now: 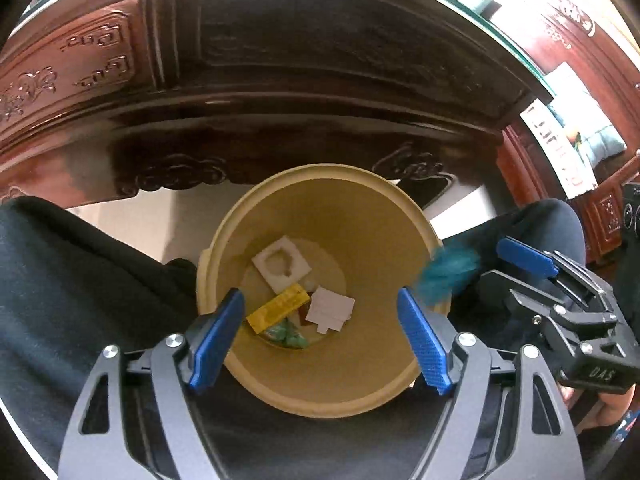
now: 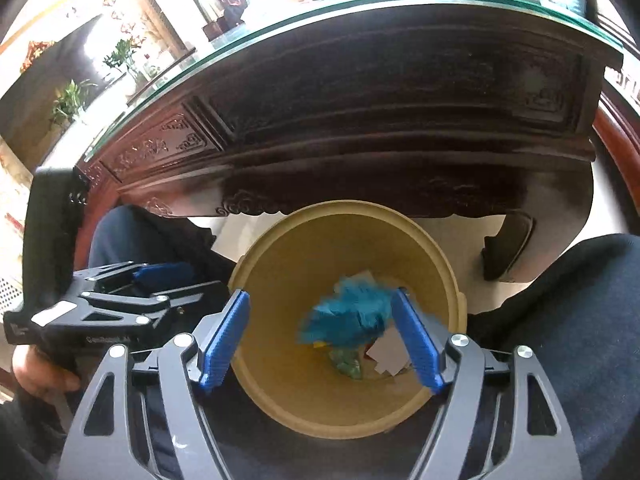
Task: Collect trash
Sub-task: 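Carry the yellow carton and teal cloth down to the bin and open both tools, then move both tools back up over the table toward the remaining trash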
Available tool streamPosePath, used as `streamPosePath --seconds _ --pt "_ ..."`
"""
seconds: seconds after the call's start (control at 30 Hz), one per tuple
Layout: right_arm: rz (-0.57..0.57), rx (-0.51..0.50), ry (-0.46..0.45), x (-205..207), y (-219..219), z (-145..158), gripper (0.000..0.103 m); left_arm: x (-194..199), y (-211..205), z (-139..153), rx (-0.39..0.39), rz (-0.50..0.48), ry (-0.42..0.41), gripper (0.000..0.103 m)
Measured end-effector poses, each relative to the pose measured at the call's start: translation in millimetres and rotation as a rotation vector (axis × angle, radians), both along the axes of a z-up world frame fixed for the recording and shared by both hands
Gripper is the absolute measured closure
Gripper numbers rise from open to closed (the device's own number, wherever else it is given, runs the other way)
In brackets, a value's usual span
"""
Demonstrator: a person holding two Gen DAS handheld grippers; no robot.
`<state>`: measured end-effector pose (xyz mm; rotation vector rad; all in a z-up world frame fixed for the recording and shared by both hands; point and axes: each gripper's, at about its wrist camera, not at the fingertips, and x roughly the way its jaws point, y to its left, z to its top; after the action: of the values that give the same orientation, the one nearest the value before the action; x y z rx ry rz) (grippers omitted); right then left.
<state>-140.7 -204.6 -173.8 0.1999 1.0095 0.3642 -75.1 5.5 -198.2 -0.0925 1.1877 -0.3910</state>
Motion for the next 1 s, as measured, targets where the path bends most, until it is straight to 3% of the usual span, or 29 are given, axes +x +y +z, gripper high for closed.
streamPosePath --seconds 0.63,0.9,1.0 --pt "0.001 0.035 -0.005 7 -2 2 0.027 10 0 12 0.027 0.005 -0.032 0.019" --pt "-0.014 0.066 -0.132 31 -10 36 0.017 43 -2 60 0.009 0.037 -0.138 0.017" --pt "-0.039 0.035 -0.195 44 -13 53 0.012 61 -7 83 0.001 0.041 -0.182 0.015"
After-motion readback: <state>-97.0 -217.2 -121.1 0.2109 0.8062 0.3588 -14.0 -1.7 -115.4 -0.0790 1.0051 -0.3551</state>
